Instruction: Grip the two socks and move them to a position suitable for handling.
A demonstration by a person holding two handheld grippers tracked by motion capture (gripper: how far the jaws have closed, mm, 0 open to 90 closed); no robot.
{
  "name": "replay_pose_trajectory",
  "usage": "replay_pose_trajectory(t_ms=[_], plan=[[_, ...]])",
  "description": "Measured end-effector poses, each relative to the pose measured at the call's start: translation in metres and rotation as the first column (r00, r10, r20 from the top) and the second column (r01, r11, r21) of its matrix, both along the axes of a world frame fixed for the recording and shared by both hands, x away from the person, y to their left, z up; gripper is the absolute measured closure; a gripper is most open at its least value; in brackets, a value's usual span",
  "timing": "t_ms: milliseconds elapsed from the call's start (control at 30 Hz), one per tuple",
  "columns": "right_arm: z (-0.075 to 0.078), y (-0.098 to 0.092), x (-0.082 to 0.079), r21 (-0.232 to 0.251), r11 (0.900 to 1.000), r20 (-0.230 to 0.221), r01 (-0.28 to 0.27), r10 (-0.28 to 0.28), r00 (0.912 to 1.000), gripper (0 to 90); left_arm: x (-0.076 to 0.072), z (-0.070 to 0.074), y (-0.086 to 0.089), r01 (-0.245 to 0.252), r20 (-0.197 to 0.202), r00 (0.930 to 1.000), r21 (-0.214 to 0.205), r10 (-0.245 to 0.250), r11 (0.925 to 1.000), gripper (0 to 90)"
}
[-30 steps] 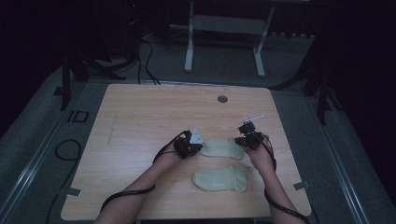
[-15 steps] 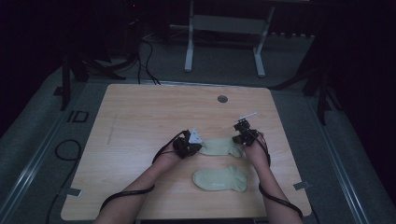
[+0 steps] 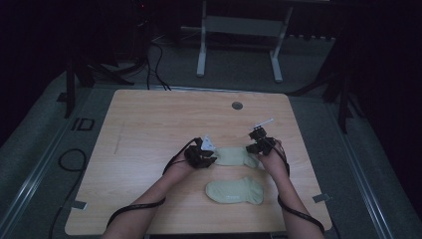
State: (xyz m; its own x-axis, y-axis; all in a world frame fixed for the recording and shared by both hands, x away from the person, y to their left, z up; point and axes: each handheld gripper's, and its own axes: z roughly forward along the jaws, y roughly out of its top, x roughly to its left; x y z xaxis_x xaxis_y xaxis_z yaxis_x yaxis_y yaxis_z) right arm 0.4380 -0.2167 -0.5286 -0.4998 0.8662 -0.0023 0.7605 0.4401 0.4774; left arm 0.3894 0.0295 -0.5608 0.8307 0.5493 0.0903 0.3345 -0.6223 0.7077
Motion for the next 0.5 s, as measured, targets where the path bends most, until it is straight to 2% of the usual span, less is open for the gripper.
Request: replay_pose_trajectory(t_ms=[133,267,367,433,500], plan=[[0.002,-0.003,-0.006,0.026,0.9996,-0.001,-0.012,0.012,0.9999,68.8,0.000,0.004,0.005,-0.022,-0.041,0.9989,-0.007,0.022,0.9997,59.9],[0.004,-0.004,-0.016,0.040,0.9987,0.007,-0.032,0.031,0.9995,65.0,-0.006,0.008,0.006,-0.027,-0.045,0.9986,0.011,0.027,0.9996,50.5],[0.006,-0.004,-0.021,0.040,0.9983,0.012,-0.044,0.043,0.9990,63.6,-0.011,0.012,0.008,-0.038,-0.047,0.9981,0.001,0.038,0.9993,49.3],[0.009,-0.005,-0.029,0.061,0.9964,0.016,-0.059,0.058,0.9982,62.4,-0.019,0.019,0.012,-0.045,-0.055,0.9975,-0.008,0.045,0.9989,47.4],[0.010,-0.005,-0.034,0.052,0.9960,0.023,-0.073,0.072,0.9971,62.3,-0.025,0.023,0.014,-0.052,-0.061,0.9968,0.009,0.052,0.9986,47.0]])
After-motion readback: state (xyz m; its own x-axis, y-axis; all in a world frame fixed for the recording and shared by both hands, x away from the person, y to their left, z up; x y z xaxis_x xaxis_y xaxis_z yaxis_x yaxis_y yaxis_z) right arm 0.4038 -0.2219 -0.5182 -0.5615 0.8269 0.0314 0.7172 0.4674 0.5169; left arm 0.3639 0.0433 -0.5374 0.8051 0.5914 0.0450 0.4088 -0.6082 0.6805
